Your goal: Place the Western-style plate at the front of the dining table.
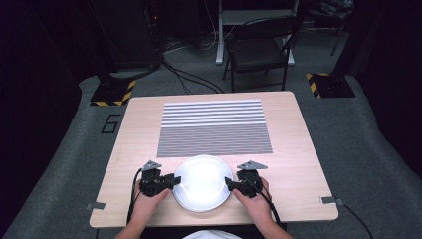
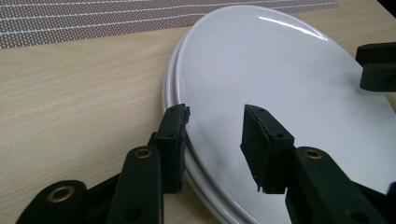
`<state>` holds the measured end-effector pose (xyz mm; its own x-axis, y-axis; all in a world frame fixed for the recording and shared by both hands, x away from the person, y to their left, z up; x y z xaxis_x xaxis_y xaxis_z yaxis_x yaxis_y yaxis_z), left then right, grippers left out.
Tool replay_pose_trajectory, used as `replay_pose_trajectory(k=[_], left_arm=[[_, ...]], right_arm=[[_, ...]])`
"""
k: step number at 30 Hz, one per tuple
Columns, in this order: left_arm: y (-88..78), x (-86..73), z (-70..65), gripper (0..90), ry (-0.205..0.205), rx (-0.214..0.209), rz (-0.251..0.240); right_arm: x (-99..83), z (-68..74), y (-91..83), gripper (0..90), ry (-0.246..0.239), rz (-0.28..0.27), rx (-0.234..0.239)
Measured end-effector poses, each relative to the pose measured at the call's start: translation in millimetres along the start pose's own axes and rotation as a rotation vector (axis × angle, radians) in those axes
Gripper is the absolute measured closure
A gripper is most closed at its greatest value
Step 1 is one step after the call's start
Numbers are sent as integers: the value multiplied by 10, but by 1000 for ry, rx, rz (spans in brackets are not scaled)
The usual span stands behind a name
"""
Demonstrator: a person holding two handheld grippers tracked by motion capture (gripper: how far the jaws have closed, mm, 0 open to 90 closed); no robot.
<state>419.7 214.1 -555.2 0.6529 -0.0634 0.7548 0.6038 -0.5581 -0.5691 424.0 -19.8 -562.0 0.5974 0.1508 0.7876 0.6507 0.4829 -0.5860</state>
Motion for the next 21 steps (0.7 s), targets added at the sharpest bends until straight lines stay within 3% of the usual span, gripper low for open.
replay_pose_trajectory(k=[7,11,13,16,21], left_arm=[[3,-6,-18,598,1,-5,0],[9,-7,-26,598,-1,-10,-2],[12,-12,-42,598,-12,-24,1],[17,-11,-47,594,-9,-20,-3],[39,-11,-67,590,-7,-16,-4]], right_arm=[[-81,40,65,435,41,38,31],[-108,80,79,443,88,54,62],[-107,111,79,453,88,53,78],[-105,128,78,438,59,53,54],[-87,120,63,442,69,47,46]])
Point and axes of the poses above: each handheld gripper's, and its own axes: y roughly forward along the jaws, x roughly out of its top, z roughly to its left, the point moved 9 cm from there along y, roughly forward along the jaws, and after that the axes turned 5 degrees about -z, right-handed, at the moved point
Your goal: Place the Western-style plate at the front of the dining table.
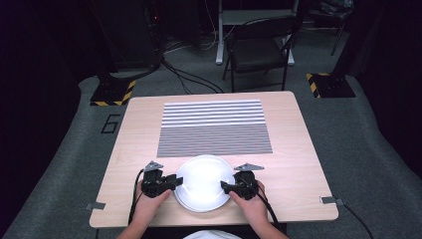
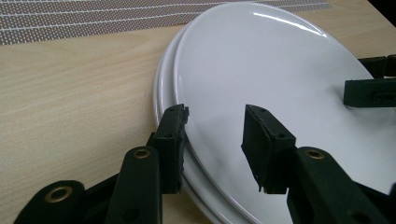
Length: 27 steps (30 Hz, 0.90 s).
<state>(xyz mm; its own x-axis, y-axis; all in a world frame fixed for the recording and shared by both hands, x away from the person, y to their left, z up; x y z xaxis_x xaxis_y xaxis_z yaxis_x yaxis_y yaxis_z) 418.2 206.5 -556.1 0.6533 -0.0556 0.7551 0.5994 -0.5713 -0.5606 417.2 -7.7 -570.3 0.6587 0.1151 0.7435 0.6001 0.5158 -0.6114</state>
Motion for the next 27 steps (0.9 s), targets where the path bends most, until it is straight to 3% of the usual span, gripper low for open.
replay_pose_trajectory(k=[10,18,22,27], left_arm=[[120,23,-69,585,-18,-27,-10],[213,39,-136,580,-10,-36,-13],[277,54,-192,580,6,-38,6],[362,96,-230,579,-7,-52,11]], right_arm=[[147,-130,-21,443,16,-36,-22],[251,-238,-42,444,34,-45,-32],[298,-306,-57,446,38,-47,-48],[364,-388,-82,447,44,-62,-58]])
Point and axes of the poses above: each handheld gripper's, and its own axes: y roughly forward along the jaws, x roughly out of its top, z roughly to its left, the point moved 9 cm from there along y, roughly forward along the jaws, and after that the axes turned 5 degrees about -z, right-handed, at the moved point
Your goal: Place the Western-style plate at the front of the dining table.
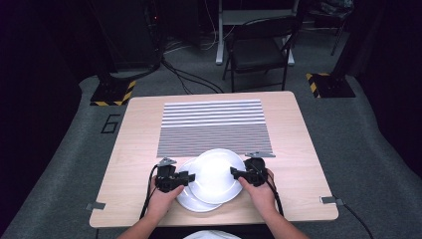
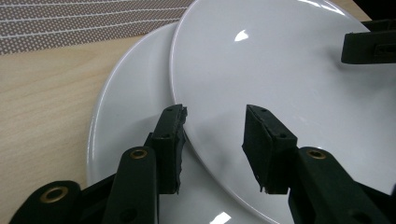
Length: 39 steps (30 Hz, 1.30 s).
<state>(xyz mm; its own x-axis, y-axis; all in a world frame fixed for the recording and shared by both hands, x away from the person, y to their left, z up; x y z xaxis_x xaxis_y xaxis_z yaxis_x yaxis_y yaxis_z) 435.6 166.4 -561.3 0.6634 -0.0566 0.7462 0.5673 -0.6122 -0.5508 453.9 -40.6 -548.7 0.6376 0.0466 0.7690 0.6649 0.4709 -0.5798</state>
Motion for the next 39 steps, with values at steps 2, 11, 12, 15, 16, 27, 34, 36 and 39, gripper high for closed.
replay_pose_trajectory(k=[2,11,12,15,16,27,34,36,39], left_arm=[[19,13,-3,580,-11,-3,-5],[51,5,-11,579,-47,-29,-24],[51,5,-11,579,-47,-29,-24],[68,-37,-16,580,-21,-12,-8],[67,-45,-19,580,-8,-11,-4],[66,-52,-51,575,2,-14,7],[76,-61,-82,573,0,-23,15],[80,-64,-94,572,0,-24,18],[84,-60,-90,571,5,-22,21]], right_arm=[[10,-17,-11,448,10,1,-2],[-5,-66,-23,461,4,1,-6],[-7,-69,-22,462,-1,1,-6],[-21,-69,-45,454,6,8,-4],[-20,-72,-58,452,0,7,-4],[-185,-60,-312,425,48,29,21],[-398,70,-405,423,50,78,51],[-407,110,-404,415,41,76,63],[-400,115,-400,425,47,74,58]])
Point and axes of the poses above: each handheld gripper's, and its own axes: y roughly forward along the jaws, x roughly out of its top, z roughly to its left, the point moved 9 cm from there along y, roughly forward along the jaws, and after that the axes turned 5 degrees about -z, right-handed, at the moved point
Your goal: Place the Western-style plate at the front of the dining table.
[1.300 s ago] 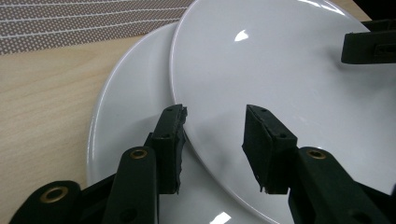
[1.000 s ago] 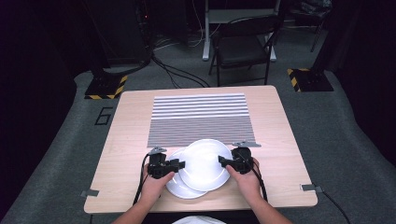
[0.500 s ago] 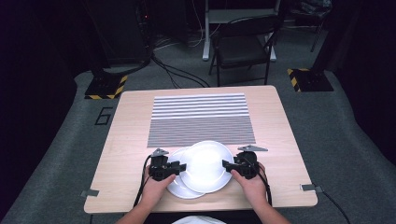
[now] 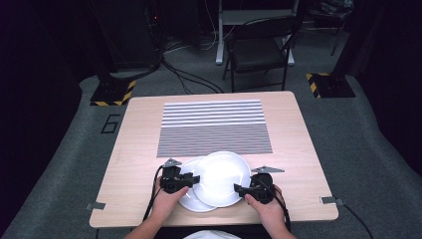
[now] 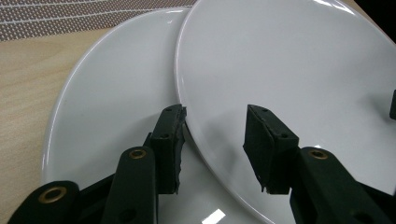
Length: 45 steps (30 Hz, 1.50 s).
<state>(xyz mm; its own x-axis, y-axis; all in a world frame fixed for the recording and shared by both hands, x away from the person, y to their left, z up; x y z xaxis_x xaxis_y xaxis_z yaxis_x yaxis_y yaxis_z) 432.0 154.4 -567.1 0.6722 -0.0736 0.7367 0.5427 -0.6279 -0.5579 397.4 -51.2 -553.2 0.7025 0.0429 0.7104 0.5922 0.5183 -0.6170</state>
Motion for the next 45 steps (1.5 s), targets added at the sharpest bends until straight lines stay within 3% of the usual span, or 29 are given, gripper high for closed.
replay_pose_trajectory(k=[4,17,25,35,41,45], left_arm=[[18,8,-12,572,-2,-1,-2],[90,29,-116,571,17,-26,6],[93,31,-123,571,25,-25,9],[91,18,-121,571,31,-25,10],[86,25,-131,570,17,-44,0],[72,9,-170,565,18,-45,4]], right_arm=[[65,-18,-19,437,11,-31,7],[246,-199,6,450,12,-90,-43],[220,-241,-4,491,4,-86,-57],[105,-253,-181,524,26,-75,-61],[48,-277,-169,558,8,-56,-84],[19,-266,-145,554,27,-47,-72]])
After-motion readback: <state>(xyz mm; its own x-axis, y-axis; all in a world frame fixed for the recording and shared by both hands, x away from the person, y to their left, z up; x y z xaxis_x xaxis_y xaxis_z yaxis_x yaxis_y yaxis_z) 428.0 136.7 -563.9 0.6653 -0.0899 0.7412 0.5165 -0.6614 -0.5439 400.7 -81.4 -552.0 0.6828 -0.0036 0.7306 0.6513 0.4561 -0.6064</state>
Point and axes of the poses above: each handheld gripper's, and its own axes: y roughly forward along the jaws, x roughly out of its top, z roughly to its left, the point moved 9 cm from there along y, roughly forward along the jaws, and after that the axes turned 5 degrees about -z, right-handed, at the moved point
